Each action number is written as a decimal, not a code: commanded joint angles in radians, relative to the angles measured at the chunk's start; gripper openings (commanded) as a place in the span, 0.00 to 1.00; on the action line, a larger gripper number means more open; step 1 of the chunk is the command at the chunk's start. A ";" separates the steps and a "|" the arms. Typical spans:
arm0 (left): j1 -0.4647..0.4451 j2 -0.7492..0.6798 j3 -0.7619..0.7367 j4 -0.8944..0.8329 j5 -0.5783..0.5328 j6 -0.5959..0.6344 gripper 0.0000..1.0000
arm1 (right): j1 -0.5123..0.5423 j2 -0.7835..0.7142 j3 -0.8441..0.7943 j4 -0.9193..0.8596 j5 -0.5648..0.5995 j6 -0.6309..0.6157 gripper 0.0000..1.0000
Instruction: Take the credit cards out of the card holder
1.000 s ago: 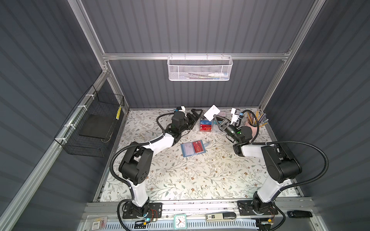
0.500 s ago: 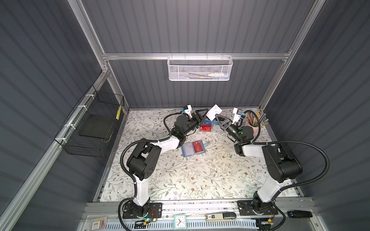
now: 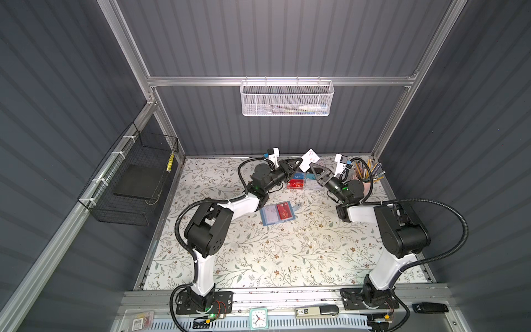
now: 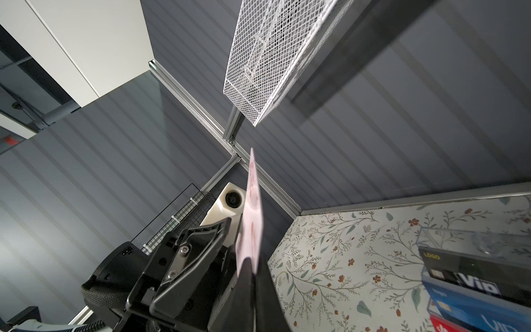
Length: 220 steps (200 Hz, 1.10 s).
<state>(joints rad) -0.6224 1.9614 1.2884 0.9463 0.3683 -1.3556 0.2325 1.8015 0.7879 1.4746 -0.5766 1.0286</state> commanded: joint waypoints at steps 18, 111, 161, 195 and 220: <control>-0.014 -0.016 0.026 0.023 0.034 0.061 0.18 | -0.005 0.027 0.022 0.004 -0.026 0.011 0.00; -0.016 -0.028 0.100 -0.102 0.134 0.221 0.00 | -0.030 0.000 -0.008 0.000 -0.041 0.022 0.13; -0.012 -0.080 0.160 -0.332 0.161 0.446 0.00 | -0.054 -0.075 -0.046 -0.082 -0.040 -0.011 0.35; -0.006 -0.091 0.223 -0.563 0.160 0.727 0.00 | -0.083 -0.215 -0.105 -0.249 -0.016 -0.093 0.66; -0.006 -0.079 0.261 -0.692 0.107 0.970 0.00 | -0.096 -0.371 -0.146 -0.470 0.032 -0.198 0.88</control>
<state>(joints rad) -0.6277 1.9041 1.5043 0.4408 0.5007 -0.7002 0.1490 1.5566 0.6685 1.2083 -0.5861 0.9585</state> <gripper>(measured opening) 0.048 0.789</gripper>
